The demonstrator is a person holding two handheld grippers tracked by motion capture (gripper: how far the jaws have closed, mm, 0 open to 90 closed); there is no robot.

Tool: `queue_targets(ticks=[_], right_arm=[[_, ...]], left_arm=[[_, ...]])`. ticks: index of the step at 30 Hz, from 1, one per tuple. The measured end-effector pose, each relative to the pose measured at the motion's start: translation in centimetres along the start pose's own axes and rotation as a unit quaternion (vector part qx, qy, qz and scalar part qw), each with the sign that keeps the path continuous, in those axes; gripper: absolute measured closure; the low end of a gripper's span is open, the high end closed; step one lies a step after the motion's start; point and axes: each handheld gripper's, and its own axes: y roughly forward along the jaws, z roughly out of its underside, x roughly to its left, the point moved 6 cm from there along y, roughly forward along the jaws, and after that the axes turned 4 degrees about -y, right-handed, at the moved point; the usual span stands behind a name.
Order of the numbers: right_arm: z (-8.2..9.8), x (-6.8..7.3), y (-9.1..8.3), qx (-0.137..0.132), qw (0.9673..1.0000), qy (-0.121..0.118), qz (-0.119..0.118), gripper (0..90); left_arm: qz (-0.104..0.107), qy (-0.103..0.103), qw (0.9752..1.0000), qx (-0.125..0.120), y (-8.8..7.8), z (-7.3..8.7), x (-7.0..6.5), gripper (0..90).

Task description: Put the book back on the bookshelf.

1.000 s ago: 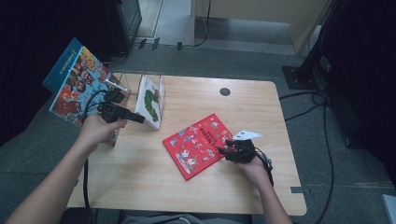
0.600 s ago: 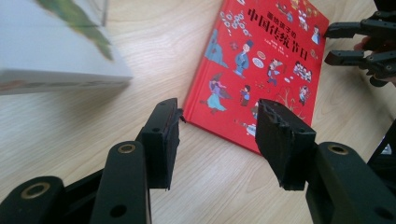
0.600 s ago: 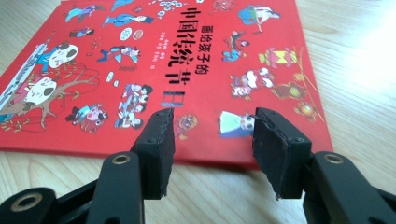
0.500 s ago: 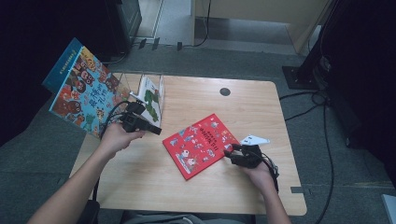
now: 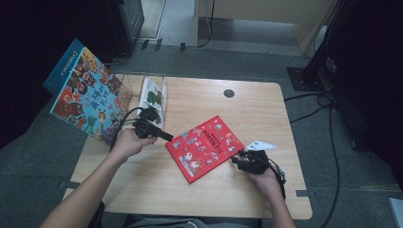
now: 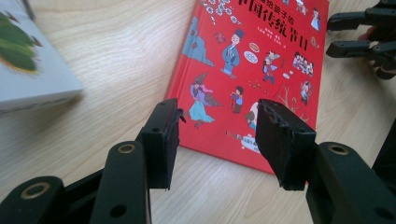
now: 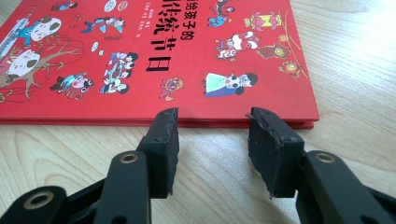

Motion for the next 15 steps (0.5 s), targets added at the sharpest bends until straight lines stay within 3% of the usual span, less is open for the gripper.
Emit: queue_targets(ticks=[7, 11, 15], right_arm=[[0.0, -0.3, 0.0, 0.001, 0.9999, -0.005, 0.012, 65.6], [0.0, -0.7, 0.0, 0.002, 0.9997, -0.001, 0.023, 76.1], [-0.1, -1.0, 0.1, 0.002, 0.9997, 0.004, 0.025, 79.3]], left_arm=[[-0.016, 0.008, 0.9998, 0.002, 1.1, 0.3, 0.6, 50.0], [-0.012, 0.012, 0.9999, 0.002, 1.3, 0.2, 0.3, 49.7], [0.004, -0.001, 1.0, -0.005, 1.3, -0.1, 0.1, 51.0]])
